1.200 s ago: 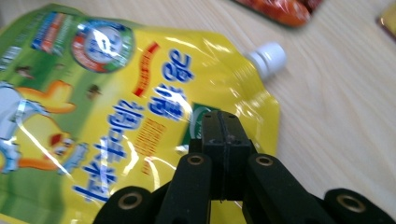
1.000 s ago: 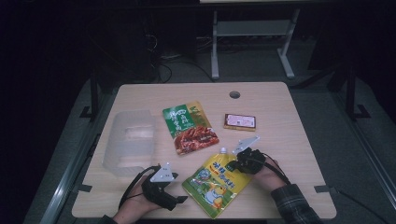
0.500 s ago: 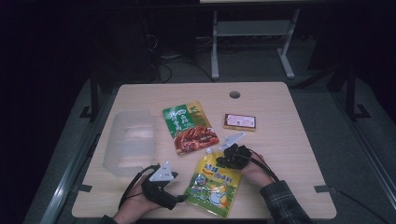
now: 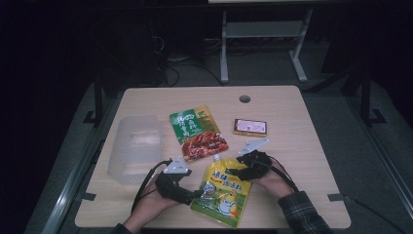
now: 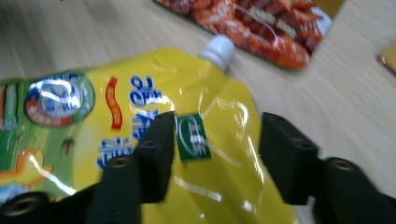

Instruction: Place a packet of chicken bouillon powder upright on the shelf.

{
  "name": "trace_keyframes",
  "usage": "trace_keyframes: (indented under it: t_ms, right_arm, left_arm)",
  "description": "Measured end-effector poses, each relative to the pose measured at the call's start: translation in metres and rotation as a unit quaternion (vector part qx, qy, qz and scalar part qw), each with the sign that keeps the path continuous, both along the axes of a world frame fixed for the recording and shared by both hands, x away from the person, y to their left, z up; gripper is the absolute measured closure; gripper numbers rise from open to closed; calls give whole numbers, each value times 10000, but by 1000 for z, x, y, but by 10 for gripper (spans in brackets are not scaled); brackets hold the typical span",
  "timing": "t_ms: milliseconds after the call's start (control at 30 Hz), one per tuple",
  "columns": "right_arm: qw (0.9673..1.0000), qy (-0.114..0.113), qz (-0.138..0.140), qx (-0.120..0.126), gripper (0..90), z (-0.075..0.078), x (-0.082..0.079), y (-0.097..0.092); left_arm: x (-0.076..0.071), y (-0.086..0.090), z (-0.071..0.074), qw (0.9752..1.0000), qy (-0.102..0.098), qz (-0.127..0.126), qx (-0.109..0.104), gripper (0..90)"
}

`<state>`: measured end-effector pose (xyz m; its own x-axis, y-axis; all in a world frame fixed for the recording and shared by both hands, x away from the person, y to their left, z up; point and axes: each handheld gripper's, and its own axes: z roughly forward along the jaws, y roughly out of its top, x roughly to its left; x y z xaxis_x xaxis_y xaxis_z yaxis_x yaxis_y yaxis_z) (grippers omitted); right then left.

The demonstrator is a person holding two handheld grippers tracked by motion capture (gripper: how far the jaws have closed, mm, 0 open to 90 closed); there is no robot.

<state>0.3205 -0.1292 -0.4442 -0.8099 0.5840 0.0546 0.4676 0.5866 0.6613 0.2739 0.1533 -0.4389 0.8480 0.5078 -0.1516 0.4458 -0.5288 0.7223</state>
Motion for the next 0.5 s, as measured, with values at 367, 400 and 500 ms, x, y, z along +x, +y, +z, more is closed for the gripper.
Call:
trace_keyframes:
  t_ms: [367,400,500]
  right_arm:
    - [9994,-119,-317,-57,261,3,-36,-31]
    - [9993,-126,-350,-36,250,3,-38,-35]
    - [9987,-119,-488,48,240,3,-46,-43]
  left_arm:
    - [26,-36,-15,9993,147,20,336,135]
    - [28,-39,-16,9991,159,20,404,135]
    - [30,-44,-21,9985,187,14,510,135]
